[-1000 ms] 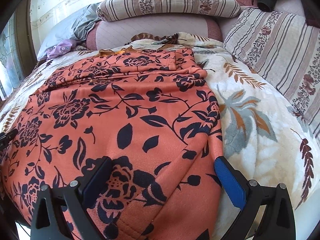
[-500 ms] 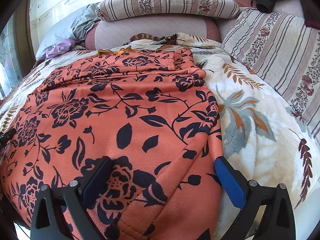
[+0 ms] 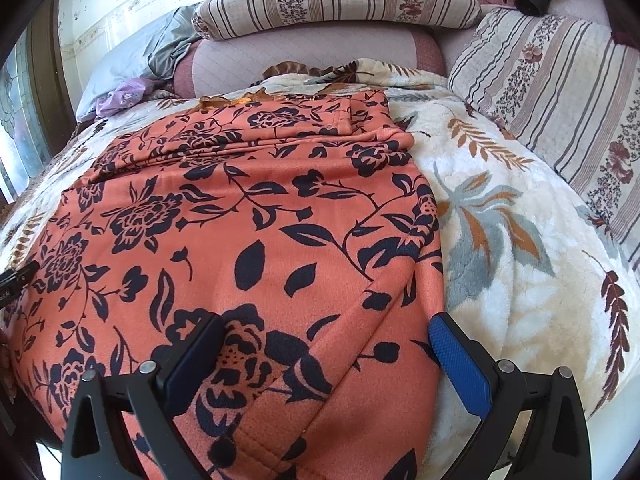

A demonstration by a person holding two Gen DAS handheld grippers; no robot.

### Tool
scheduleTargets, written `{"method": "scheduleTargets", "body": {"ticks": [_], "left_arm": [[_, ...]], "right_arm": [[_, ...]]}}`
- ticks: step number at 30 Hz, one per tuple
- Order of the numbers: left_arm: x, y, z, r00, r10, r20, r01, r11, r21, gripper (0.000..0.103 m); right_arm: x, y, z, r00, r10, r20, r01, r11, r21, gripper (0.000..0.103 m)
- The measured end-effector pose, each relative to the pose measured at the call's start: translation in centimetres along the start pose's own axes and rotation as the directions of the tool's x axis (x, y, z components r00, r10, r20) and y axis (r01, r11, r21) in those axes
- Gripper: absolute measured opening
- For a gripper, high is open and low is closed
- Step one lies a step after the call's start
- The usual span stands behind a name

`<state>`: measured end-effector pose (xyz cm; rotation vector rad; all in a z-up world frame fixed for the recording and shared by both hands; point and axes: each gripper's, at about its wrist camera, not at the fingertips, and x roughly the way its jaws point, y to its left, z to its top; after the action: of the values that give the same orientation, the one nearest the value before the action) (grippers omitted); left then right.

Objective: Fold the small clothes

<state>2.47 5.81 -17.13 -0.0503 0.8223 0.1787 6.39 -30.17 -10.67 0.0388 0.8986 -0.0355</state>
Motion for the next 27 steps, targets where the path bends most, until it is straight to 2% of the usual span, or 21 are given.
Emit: {"method": "scheduleTargets", "body": {"ticks": [2, 4, 6, 8, 9, 10, 12, 15, 16, 17, 18, 19, 21, 22, 23, 24, 26, 27], "left_arm": [[-0.4, 0.2, 0.3, 0.997, -0.026, -0.071, 0.026, 1.0, 0.0, 0.103], [-1.1, 0.8, 0.5, 0.984, -0.081, -0.159, 0.077, 0.997, -0.032, 0.103], [-2.1, 1.7, 0.1, 0.968, -0.145, -0.203, 0.127, 0.987, -0.103, 0.103], [-2.5, 2.5, -0.4, 0.948, -0.197, -0.252, 0.161, 0.974, -0.157, 0.103], [-2.6, 2.9, -0.7, 0.936, -0.226, -0.271, 0.181, 0.967, -0.181, 0.103], [-2.7, 3.1, -1.0, 0.931, -0.238, -0.278, 0.191, 0.964, -0.186, 0.103], [-2.9, 3.2, -1.3, 0.929, -0.237, -0.283, 0.197, 0.967, -0.163, 0.103], [-3.1, 3.6, -1.4, 0.919, -0.269, -0.289, 0.223, 0.958, -0.181, 0.103], [-3.2, 3.8, -1.3, 0.916, -0.278, -0.288, 0.228, 0.954, -0.195, 0.103], [-3.4, 4.2, -1.3, 0.913, -0.29, -0.285, 0.236, 0.949, -0.209, 0.103], [-3.6, 4.4, -1.2, 0.909, -0.306, -0.281, 0.249, 0.943, -0.222, 0.103], [-3.9, 4.7, -1.1, 0.907, -0.32, -0.275, 0.261, 0.938, -0.229, 0.103], [-3.9, 5.0, -1.1, 0.906, -0.326, -0.271, 0.271, 0.937, -0.222, 0.103], [-3.8, 5.1, -1.1, 0.907, -0.32, -0.275, 0.268, 0.94, -0.211, 0.103], [-3.6, 5.0, -1.2, 0.908, -0.309, -0.283, 0.261, 0.945, -0.197, 0.103], [-3.3, 5.1, -1.3, 0.908, -0.303, -0.29, 0.256, 0.948, -0.188, 0.103], [-3.3, 5.1, -1.5, 0.91, -0.304, -0.282, 0.261, 0.948, -0.182, 0.103], [-3.5, 5.1, -1.6, 0.914, -0.304, -0.27, 0.264, 0.948, -0.175, 0.103]], "right_arm": [[-0.3, -0.7, 0.2, 0.999, 0.034, -0.025, -0.033, 0.999, 0.038, 0.103], [-1.2, -2.7, 0.4, 0.99, 0.141, -0.008, -0.137, 0.978, 0.16, 0.102], [-2.4, -7.1, 0.5, 0.954, 0.298, 0.041, -0.29, 0.871, 0.397, 0.102], [-2.9, -10.6, 0.9, 0.929, 0.367, 0.038, -0.334, 0.791, 0.512, 0.102], [-2.8, -12.2, 1.4, 0.911, 0.412, -0.02, -0.338, 0.773, 0.538, 0.102], [-2.4, -13.0, 1.9, 0.882, 0.46, -0.099, -0.34, 0.768, 0.543, 0.102], [-2.4, -13.5, 2.7, 0.831, 0.515, -0.209, -0.372, 0.794, 0.48, 0.102], [-2.3, -13.3, 2.3, 0.792, 0.526, -0.311, -0.381, 0.823, 0.422, 0.1], [-2.0, -13.2, 1.7, 0.775, 0.54, -0.327, -0.391, 0.817, 0.424, 0.093], [-1.8, -13.0, 1.0, 0.745, 0.579, -0.331, -0.415, 0.791, 0.449, 0.08], [-1.8, -12.7, 0.2, 0.721, 0.612, -0.326, -0.437, 0.766, 0.472, 0.073], [-2.1, -12.3, -0.3, 0.71, 0.628, -0.319, -0.454, 0.754, 0.475, 0.064], [-2.8, -11.3, -0.9, 0.703, 0.642, -0.305, -0.479, 0.745, 0.463, 0.064], [-2.9, -11.1, -1.0, 0.71, 0.638, -0.3, -0.474, 0.746, 0.467, 0.064], [-2.9, -11.0, -1.0, 0.726, 0.619, -0.299, -0.452, 0.758, 0.469, 0.064], [-2.9, -10.8, -0.8, 0.76, 0.573, -0.307, -0.412, 0.79, 0.455, 0.064], [-3.8, -9.7, 0.0, 0.809, 0.507, -0.298, -0.38, 0.837, 0.395, 0.066], [-4.6, -9.0, 0.3, 0.825, 0.484, -0.292, -0.37, 0.853, 0.368, 0.066]]}}
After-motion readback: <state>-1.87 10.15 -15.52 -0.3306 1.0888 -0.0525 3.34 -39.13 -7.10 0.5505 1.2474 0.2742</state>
